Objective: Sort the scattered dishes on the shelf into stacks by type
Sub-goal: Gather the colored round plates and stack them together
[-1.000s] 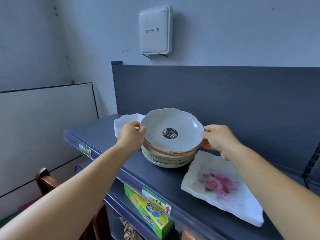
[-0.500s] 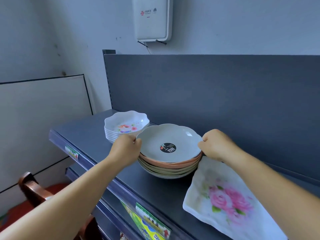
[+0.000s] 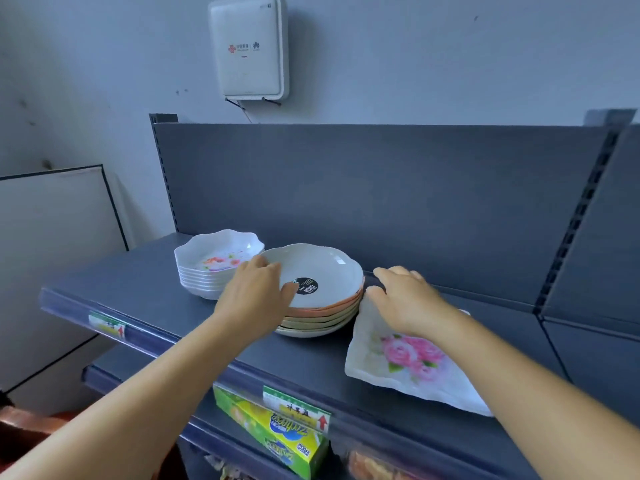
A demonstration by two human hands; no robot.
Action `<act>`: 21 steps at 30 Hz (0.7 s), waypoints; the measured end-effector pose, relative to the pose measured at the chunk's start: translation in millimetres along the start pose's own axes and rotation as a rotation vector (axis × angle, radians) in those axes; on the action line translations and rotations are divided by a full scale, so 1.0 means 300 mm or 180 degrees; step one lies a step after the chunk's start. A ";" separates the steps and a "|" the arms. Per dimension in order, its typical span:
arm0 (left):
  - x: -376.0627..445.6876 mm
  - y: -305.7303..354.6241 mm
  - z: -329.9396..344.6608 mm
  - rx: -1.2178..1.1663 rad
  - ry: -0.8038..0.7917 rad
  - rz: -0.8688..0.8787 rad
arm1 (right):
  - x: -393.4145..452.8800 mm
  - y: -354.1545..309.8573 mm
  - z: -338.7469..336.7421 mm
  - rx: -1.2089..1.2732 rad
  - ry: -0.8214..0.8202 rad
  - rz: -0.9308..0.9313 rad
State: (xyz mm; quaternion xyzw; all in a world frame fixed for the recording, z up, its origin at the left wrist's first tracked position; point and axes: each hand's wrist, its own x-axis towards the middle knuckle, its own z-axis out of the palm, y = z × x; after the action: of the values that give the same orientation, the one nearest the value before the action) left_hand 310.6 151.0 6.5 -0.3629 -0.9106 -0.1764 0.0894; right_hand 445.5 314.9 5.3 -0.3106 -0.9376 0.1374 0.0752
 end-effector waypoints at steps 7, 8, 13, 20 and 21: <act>-0.147 0.221 0.021 0.0163 -0.0424 0.1115 | -0.291 0.081 -0.041 -0.0388 0.0056 0.0187; -0.166 0.248 0.028 0.0176 -0.0428 0.1259 | -0.333 0.099 -0.046 -0.0411 0.0065 0.0261; -0.251 0.396 0.067 0.0244 -0.0548 0.1910 | -0.541 0.190 -0.077 -0.0491 0.0116 0.0700; -0.381 0.654 0.117 -0.0011 -0.0739 0.2553 | -0.772 0.350 -0.141 -0.0442 0.0337 0.1303; -0.396 0.691 0.126 -0.0028 -0.0746 0.2656 | -0.800 0.379 -0.149 -0.0441 0.0364 0.1369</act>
State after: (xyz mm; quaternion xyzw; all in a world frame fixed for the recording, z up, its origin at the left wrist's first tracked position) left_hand 538.3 230.6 -9.9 -0.7179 -0.6891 -0.0866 0.0474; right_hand 710.4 267.1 -0.2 -0.5149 -0.8512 0.0677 0.0757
